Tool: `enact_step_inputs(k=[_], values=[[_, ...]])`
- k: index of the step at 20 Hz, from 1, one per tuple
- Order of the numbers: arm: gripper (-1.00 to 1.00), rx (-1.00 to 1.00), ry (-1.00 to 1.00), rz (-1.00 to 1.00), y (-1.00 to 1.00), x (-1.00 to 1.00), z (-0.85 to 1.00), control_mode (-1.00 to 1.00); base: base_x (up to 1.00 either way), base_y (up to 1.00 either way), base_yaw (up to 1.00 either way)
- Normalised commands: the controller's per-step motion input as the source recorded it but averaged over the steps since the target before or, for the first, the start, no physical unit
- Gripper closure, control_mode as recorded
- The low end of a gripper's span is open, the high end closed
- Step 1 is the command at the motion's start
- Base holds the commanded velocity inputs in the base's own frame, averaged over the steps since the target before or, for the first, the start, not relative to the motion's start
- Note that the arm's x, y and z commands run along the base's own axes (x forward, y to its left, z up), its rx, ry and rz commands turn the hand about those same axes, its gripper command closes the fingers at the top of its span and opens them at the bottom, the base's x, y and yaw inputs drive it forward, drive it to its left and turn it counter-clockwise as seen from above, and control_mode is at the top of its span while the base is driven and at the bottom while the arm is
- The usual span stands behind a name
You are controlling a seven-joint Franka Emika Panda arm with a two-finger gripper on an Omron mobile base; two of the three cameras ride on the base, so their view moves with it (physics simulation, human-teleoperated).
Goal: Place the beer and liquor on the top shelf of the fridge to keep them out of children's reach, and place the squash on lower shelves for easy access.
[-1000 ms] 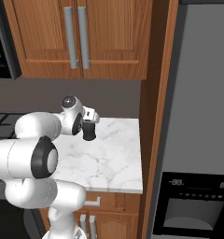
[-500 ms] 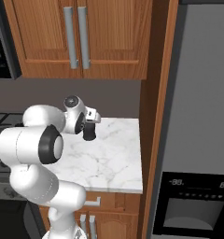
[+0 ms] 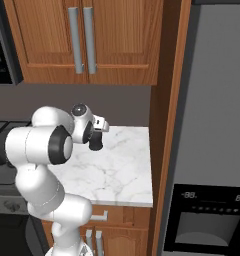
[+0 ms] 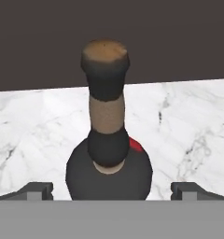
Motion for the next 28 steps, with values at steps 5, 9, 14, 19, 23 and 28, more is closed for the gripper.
enact_step_inputs(k=[5,9,14,19,23,28], values=[[-1.00,0.00,0.00,0.00,0.00,0.14,-0.11,-1.00,0.00,0.00,0.00],[-1.00,0.00,0.00,0.00,0.01,0.16,-0.07,-1.00,0.00,0.00,0.00],[-1.00,0.00,0.00,0.00,0.00,0.16,-0.06,-1.00,0.00,0.00,0.00],[-1.00,0.00,0.00,0.00,0.00,0.15,-0.05,-1.00,0.00,0.00,0.00],[-1.00,0.00,0.00,0.00,0.01,0.11,-0.05,-1.00,0.00,0.00,0.00],[-1.00,0.00,0.00,0.00,0.01,0.12,-0.08,-1.00,0.00,0.00,0.00]])
